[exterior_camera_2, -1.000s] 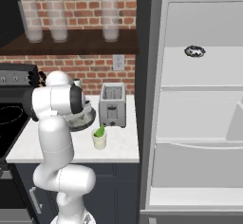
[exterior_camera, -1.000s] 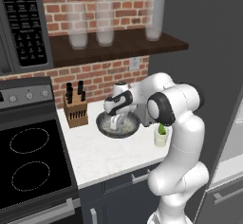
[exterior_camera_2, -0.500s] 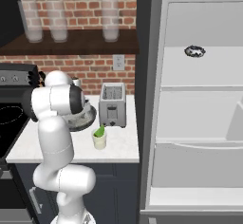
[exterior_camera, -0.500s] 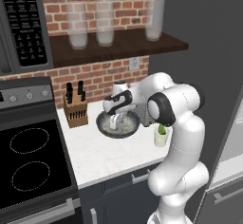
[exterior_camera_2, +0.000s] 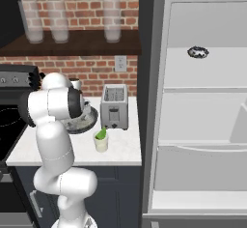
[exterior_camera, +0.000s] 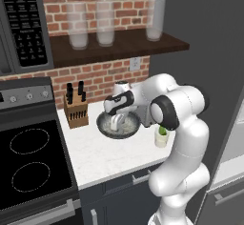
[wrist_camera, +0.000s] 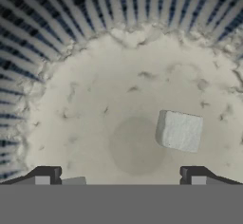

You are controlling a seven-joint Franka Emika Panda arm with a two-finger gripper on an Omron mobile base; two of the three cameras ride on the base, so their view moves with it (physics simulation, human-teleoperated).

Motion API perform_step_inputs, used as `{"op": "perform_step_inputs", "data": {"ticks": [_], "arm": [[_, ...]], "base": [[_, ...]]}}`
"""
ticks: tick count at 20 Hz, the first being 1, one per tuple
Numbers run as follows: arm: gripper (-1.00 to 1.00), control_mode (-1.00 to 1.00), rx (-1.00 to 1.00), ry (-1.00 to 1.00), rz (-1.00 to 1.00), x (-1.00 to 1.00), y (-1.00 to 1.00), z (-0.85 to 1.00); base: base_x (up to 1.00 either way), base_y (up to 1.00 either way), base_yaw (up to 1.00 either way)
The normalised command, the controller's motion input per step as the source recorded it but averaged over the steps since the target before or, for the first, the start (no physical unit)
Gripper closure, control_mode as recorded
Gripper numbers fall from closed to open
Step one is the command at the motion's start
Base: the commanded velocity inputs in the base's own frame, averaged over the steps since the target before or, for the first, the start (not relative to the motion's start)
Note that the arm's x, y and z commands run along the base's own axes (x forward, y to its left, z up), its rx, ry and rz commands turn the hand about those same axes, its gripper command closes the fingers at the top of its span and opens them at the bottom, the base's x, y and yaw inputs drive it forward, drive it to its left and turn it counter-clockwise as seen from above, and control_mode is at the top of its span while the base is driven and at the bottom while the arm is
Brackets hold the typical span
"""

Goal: Grab a lemon wedge from the fridge and one ice cube from the ice bowl, and put them in the glass of lemonade.

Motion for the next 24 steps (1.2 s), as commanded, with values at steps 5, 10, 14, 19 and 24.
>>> {"op": "perform_step_inputs", "data": {"ticks": [5,10,14,19,24], "arm": [[-1.0,-1.0,0.0,0.0,-0.01,-0.01,0.0,0.0],[-1.0,-1.0,0.0,0.0,-0.04,0.0,0.0,0.0],[-1.0,-1.0,0.0,0.0,-0.03,-0.04,0.0,-0.03],[-1.0,-1.0,0.0,0.0,0.0,0.0,0.0,-0.04],[-1.0,-1.0,0.0,0.0,0.0,0.0,0.0,-0.06]], "base": [[0.0,0.0,0.0],[0.0,0.0,0.0],[0.0,0.0,0.0],[0.0,0.0,0.0],[0.0,0.0,0.0]]}}
